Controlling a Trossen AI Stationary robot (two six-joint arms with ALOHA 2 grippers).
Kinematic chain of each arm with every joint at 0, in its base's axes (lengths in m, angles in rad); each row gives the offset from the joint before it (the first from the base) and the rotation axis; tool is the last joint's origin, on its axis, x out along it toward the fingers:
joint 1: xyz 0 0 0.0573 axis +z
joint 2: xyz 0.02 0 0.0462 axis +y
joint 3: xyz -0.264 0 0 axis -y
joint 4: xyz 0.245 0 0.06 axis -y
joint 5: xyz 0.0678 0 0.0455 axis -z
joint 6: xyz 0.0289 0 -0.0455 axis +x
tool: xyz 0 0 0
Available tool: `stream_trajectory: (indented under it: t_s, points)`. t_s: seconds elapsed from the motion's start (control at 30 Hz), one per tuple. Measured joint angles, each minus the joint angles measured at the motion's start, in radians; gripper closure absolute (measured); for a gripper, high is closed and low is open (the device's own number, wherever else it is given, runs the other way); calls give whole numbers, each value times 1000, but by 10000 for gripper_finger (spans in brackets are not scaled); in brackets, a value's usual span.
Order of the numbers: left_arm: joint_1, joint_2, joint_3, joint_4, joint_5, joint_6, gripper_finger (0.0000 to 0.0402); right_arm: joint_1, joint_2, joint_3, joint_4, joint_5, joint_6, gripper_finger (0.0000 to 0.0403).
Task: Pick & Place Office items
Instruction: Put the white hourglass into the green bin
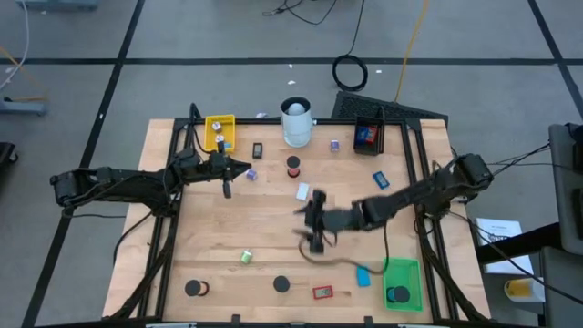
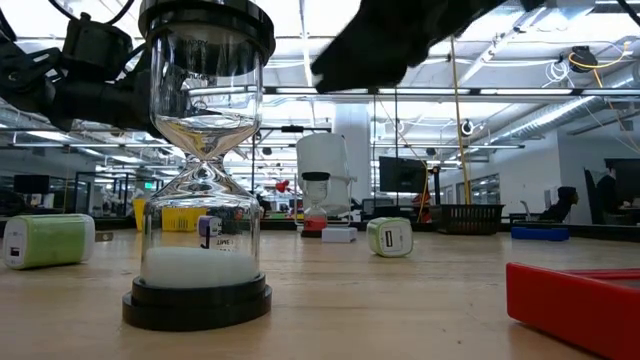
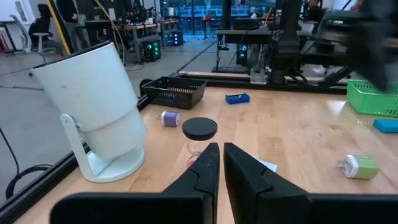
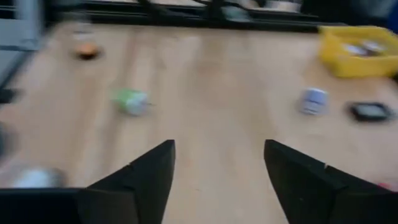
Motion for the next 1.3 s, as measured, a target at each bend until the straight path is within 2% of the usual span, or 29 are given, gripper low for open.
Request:
stream_trajectory:
  t_s: [0.17, 0.27, 0.37, 0.5, 0.7, 0.8, 0.93, 1.3]
  points:
    - [0, 0, 0, 13, 6, -51, 371, 96, 94, 4, 49, 13, 6, 124]
    - [-1, 0, 0, -8, 67, -12, 371, 120, 126, 34, 60, 1, 14, 110]
    - [-14, 0, 0, -61, 97, 64, 371, 129, 168, 86, 117, -81, 30, 98]
    - [-32, 6, 0, -91, 68, 113, 371, 146, 231, 122, 196, -218, 38, 83]
    - [-40, 5, 0, -97, 33, 114, 371, 170, 341, 200, 211, -240, 28, 62]
    - [-43, 5, 0, -105, 25, 120, 371, 179, 350, 212, 212, -247, -12, 57]
    - [-43, 5, 0, -108, 25, 121, 371, 180, 352, 212, 224, -317, -26, 60]
    - [-43, 5, 0, -108, 25, 124, 371, 171, 351, 211, 290, -316, -41, 61]
